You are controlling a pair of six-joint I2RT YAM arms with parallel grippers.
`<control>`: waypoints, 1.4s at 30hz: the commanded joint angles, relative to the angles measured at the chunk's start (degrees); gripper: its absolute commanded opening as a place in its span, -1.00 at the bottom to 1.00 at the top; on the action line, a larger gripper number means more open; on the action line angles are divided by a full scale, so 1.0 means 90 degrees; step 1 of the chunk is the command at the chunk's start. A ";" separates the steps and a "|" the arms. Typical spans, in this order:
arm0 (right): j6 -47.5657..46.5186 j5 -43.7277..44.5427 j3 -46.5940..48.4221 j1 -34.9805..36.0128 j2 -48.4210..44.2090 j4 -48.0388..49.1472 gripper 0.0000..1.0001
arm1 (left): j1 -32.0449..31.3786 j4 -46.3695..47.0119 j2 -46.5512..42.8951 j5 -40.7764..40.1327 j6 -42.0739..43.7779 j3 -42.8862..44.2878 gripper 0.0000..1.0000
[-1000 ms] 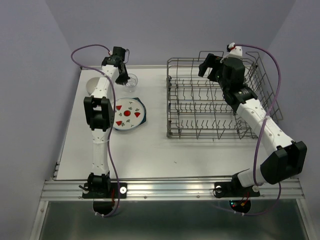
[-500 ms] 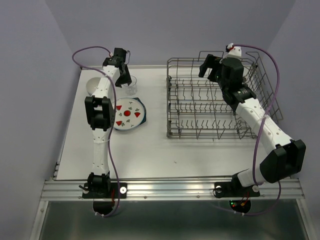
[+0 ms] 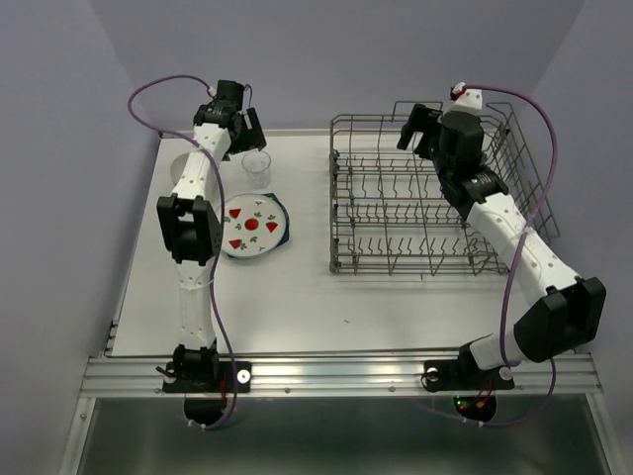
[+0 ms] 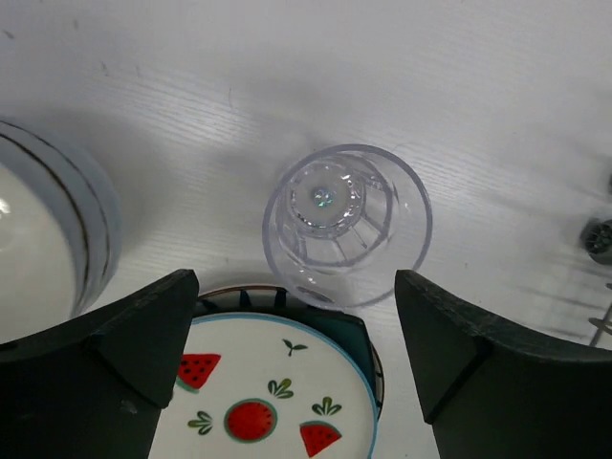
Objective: Unload the mixed dishes from the dish rack
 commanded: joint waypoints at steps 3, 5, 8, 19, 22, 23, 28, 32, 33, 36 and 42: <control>-0.0324 0.1404 0.0523 -0.0063 0.0222 -0.0026 1.00 | -0.0543 0.0933 -0.2429 -0.0348 -0.0028 -0.0883 0.98; -0.0294 0.1865 0.0582 -0.0248 0.0330 -0.0202 1.00 | -0.0817 0.1216 -0.2976 -0.0610 0.0011 -0.1266 0.98; -0.0217 0.2227 0.1039 -0.0540 0.0515 -0.0756 1.00 | -0.1433 0.1626 -0.3514 -0.0700 0.0002 -0.2250 0.98; 0.1297 0.1936 0.0280 -0.1557 0.0008 -0.1960 1.00 | -0.2801 0.1968 -0.3779 -0.0486 -0.0671 -0.3874 0.98; 0.1307 0.2102 -0.0012 -0.1781 -0.0128 -0.2029 1.00 | -0.2986 0.2426 -0.3837 -0.0193 -0.0790 -0.4459 0.98; 0.1356 0.2170 -0.0081 -0.1782 -0.0196 -0.2029 1.00 | -0.3026 0.2592 -0.3847 -0.0115 -0.0886 -0.4549 0.98; 0.1298 0.2210 -0.0471 -0.1977 -0.0275 -0.2049 1.00 | -0.3182 0.3033 -0.3867 0.0345 -0.0916 -0.4979 0.97; 0.1298 0.2229 -0.0716 -0.2113 -0.0275 -0.2068 1.00 | -0.3270 0.3082 -0.3779 0.0414 -0.0936 -0.5067 0.95; 0.1307 0.2200 -0.0755 -0.2114 -0.0265 -0.2059 1.00 | -0.3280 0.3082 -0.3760 0.0375 -0.0965 -0.5086 0.93; 0.1424 0.2180 -0.0882 -0.2348 -0.0275 -0.2088 1.00 | -0.3309 0.3072 -0.3720 0.0345 -0.1004 -0.5155 0.73; 0.1610 0.2073 -0.0980 -0.2612 -0.0207 -0.2088 1.00 | -0.3416 0.3092 -0.3779 0.0199 -0.1072 -0.5389 0.12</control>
